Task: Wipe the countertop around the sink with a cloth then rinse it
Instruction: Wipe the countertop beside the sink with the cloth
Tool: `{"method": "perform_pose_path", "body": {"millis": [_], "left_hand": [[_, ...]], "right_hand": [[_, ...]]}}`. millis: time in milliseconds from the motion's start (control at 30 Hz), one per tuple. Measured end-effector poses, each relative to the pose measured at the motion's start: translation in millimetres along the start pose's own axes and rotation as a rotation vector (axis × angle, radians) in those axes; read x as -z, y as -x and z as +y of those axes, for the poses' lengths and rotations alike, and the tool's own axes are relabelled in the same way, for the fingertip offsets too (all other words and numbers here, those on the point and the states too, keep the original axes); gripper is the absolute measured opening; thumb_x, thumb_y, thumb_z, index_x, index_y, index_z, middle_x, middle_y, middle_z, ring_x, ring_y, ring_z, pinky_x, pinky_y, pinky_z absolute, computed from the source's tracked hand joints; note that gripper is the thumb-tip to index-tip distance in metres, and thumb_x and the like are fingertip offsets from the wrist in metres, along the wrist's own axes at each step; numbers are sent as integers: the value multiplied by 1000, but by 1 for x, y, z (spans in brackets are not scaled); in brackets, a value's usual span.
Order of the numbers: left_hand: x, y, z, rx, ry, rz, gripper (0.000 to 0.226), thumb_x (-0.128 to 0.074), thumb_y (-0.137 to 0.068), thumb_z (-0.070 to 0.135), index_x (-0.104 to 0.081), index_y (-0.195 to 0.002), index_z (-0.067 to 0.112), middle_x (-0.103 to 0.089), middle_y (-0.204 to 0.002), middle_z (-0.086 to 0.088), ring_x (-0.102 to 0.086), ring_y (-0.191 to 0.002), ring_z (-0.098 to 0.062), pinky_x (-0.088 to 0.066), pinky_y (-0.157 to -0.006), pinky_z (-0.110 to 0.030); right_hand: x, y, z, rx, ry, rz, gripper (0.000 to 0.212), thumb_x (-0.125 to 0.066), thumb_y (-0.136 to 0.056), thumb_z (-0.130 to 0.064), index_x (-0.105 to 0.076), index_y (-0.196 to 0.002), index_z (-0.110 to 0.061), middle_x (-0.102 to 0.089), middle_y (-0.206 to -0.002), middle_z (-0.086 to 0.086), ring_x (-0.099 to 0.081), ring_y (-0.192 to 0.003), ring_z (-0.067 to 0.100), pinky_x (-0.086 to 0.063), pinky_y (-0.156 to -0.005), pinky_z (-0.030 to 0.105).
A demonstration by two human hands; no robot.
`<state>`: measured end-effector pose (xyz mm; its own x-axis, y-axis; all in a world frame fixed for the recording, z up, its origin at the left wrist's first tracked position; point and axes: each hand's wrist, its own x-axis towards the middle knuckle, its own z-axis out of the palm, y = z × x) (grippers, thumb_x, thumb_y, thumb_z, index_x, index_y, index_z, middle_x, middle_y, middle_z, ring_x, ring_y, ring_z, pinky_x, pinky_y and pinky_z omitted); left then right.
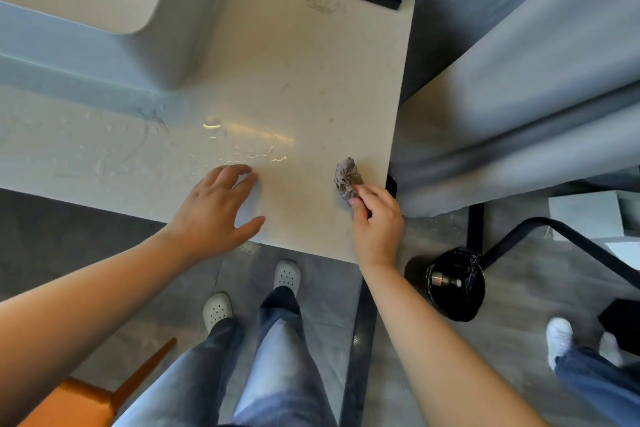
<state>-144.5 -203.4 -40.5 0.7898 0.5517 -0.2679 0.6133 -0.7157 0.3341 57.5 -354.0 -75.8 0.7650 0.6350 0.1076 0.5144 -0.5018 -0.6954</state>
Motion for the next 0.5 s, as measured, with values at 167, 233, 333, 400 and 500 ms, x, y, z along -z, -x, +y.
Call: {"method": "perform_pose_path", "body": {"millis": [167,233,333,400,500], "left_hand": [[-5,25,-7,-7,11,9,75,-36,-83,58,-49,-134,4,-51,-134,-12,-46,-122,-33,-45,-96,-47],[-6,32,-14,6,-13,6,75,-36,-83,57,-49,-134,3,-50,-134,-13,-45,-122,-33,-45,-96,-47],[-8,41,-26,46,-70,6,76,-35,-83,58,-47,-135,3,-47,-136,-14,-42,-124,-34,-44,-97,-49],[-8,45,-33,83,-98,7,79,-34,-82,58,-45,-136,2,-45,-138,-16,-40,-125,-35,-43,-98,-50],[-9,48,-43,127,-98,5,81,-33,-81,59,-43,-137,2,-44,-137,-17,-40,-125,-37,-42,-99,-51]], "right_hand": [[-4,30,-10,-31,-7,12,23,-68,-80,-4,-73,-103,-7,-69,-105,3,-61,-97,17,-34,-84,0],[-7,42,-16,-51,-8,16,23,-68,-80,-4,-73,-102,-8,-69,-104,2,-62,-96,18,-35,-82,1],[-13,59,-25,-70,-42,18,23,-68,-80,-5,-73,-103,-9,-68,-103,-1,-62,-96,17,-37,-81,0],[-14,65,-30,-60,-62,-26,24,-68,-81,-5,-72,-104,-10,-66,-102,-3,-62,-95,16,-41,-82,5],[-12,68,-32,-22,-61,-128,24,-67,-82,-5,-72,-105,-10,-63,-101,-7,-60,-95,13,-47,-82,16]]}}
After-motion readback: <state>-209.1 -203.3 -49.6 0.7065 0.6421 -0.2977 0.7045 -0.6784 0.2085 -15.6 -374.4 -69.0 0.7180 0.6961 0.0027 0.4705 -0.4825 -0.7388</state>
